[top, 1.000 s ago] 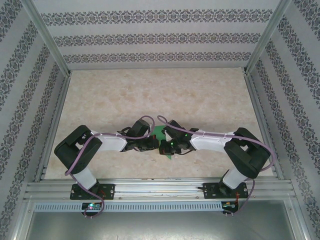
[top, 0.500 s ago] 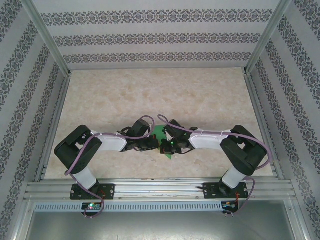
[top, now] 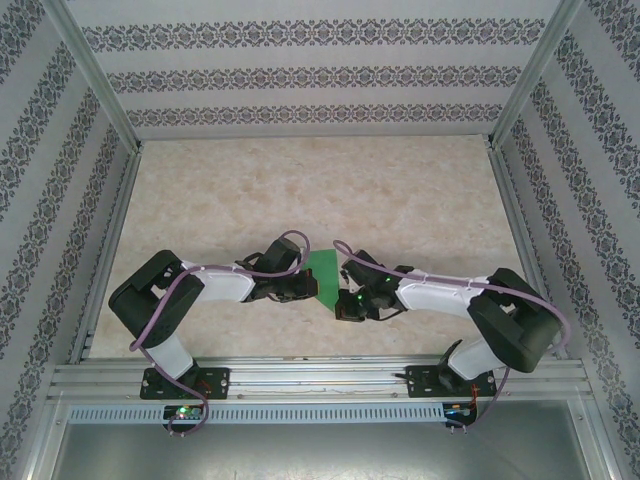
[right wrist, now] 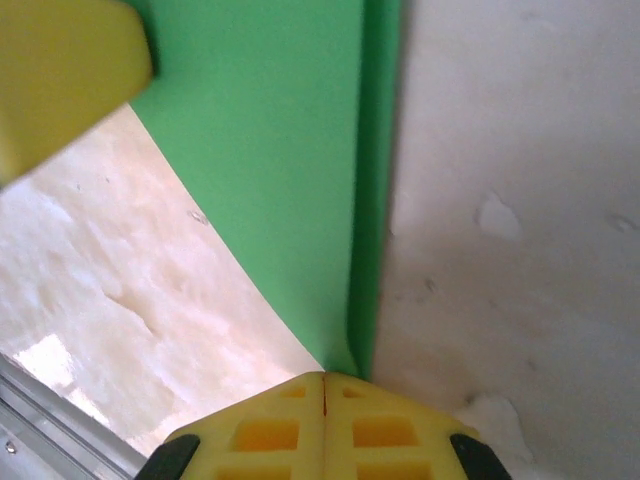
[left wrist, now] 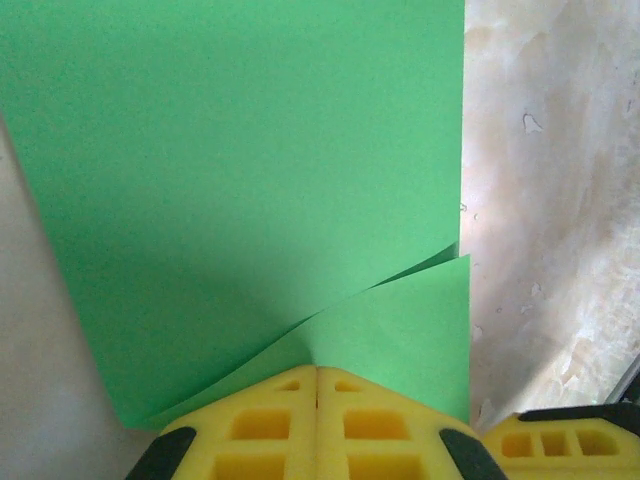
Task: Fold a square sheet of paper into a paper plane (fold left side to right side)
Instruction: Third fold the triangle at the center of the table, then fourth fold the wing at the center of the table.
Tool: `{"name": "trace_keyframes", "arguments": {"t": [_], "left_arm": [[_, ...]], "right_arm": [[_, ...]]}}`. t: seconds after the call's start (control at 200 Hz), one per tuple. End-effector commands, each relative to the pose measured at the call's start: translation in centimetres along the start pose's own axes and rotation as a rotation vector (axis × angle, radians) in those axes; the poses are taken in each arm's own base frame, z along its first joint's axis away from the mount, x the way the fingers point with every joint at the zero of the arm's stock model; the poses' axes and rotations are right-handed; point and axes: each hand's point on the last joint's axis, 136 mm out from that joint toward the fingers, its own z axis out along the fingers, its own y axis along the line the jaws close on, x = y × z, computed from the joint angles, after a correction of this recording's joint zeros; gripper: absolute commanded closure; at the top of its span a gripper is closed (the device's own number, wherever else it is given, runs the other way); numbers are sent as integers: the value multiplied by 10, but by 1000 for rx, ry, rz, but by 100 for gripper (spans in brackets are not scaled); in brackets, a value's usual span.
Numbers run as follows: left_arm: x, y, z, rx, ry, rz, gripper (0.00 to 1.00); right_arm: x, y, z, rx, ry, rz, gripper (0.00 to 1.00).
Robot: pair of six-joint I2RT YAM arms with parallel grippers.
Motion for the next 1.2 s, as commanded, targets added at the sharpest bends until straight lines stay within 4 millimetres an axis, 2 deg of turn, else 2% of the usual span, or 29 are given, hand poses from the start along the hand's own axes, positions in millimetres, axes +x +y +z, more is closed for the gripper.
{"name": "trace_keyframes", "arguments": {"t": [0.0, 0.055, 0.1, 0.265, 0.38, 0.47, 0.61, 0.764, 0.914, 1.194], "left_arm": [[1, 10, -4, -77, 2, 12, 94], [-8, -2, -8, -48, -13, 30, 90], [-16, -13, -14, -15, -30, 51, 86], [-48, -43, -45, 59, -115, 122, 74], [-71, -41, -78, 13, -221, 169, 68], [-80, -33, -102, -51, -301, 200, 61], [-81, -19, -130, -98, -390, 211, 51], [-73, -3, -145, -103, -447, 174, 38], [-60, 9, -144, -53, -456, 110, 32], [-45, 20, -127, 27, -424, 11, 31]], "right_arm": [[7, -14, -16, 35, 5, 7, 100], [3, -14, -26, 20, -24, -10, 100], [-4, -13, -35, 6, -59, -28, 96], [-33, -14, -68, -42, -190, -113, 74], [-55, -21, -85, -40, -289, -137, 59], [-68, -26, -92, -33, -347, -154, 50], [-76, -24, -91, -66, -372, -203, 39], [-71, -11, -78, -159, -334, -287, 33], [-64, 4, -65, -236, -276, -374, 30], [-65, 32, -42, -321, -204, -452, 28]]}}
